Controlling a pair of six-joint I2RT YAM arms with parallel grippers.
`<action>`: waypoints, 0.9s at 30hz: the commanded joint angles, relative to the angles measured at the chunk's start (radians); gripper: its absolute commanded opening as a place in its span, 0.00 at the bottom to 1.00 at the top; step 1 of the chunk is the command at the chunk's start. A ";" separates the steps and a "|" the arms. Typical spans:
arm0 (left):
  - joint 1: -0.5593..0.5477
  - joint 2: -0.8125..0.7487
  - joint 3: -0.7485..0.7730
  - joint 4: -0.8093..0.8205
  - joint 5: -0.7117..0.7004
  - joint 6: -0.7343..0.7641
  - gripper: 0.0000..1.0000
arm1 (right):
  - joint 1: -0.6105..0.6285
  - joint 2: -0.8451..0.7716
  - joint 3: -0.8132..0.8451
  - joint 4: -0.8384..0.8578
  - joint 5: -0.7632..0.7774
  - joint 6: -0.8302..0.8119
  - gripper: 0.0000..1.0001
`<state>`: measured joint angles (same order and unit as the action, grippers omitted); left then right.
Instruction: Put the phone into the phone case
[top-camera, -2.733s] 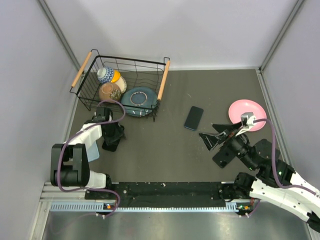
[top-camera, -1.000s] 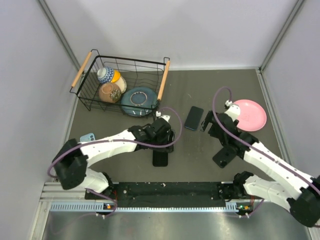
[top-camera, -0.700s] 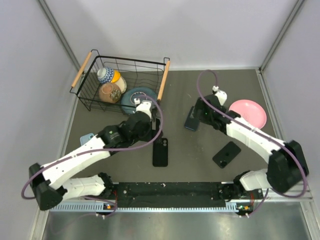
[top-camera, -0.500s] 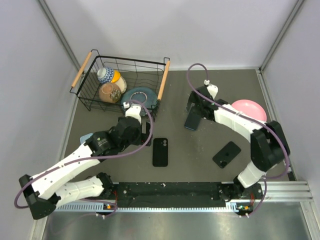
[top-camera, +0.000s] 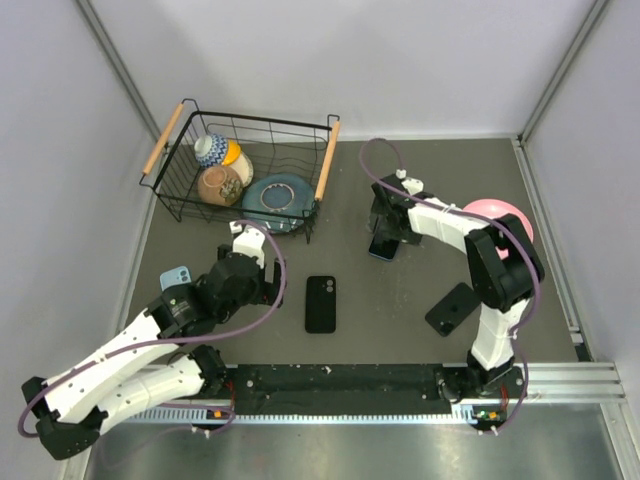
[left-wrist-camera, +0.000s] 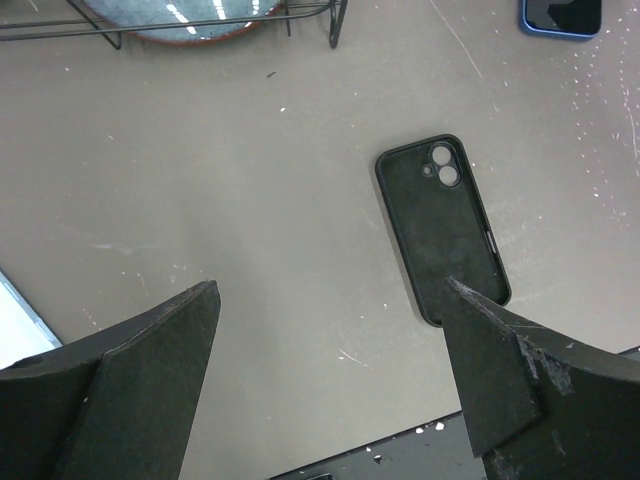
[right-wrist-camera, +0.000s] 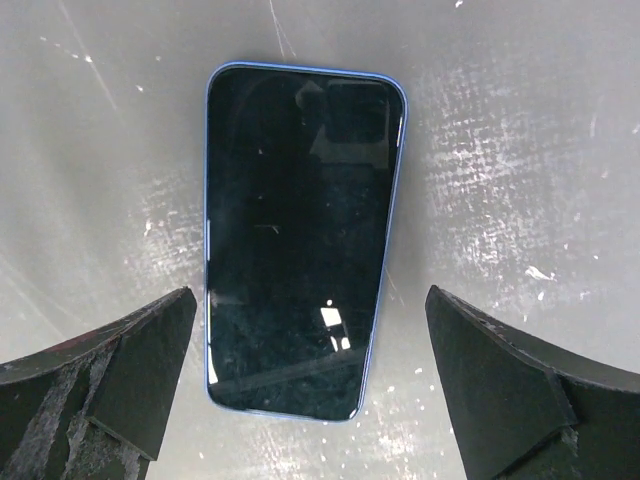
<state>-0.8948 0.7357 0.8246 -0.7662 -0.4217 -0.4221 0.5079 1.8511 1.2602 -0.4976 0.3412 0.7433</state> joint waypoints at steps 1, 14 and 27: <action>0.004 -0.002 -0.009 0.021 -0.057 0.022 0.96 | -0.014 0.056 0.056 -0.007 -0.019 0.007 0.98; 0.004 0.016 -0.007 0.010 -0.086 0.020 0.96 | -0.014 0.096 0.038 -0.013 -0.033 -0.004 0.87; 0.004 0.039 0.030 0.013 0.018 0.003 0.89 | -0.012 -0.117 -0.191 0.194 -0.215 -0.390 0.68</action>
<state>-0.8944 0.7643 0.8215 -0.7715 -0.4408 -0.4129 0.5007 1.8496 1.1767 -0.4038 0.2775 0.5056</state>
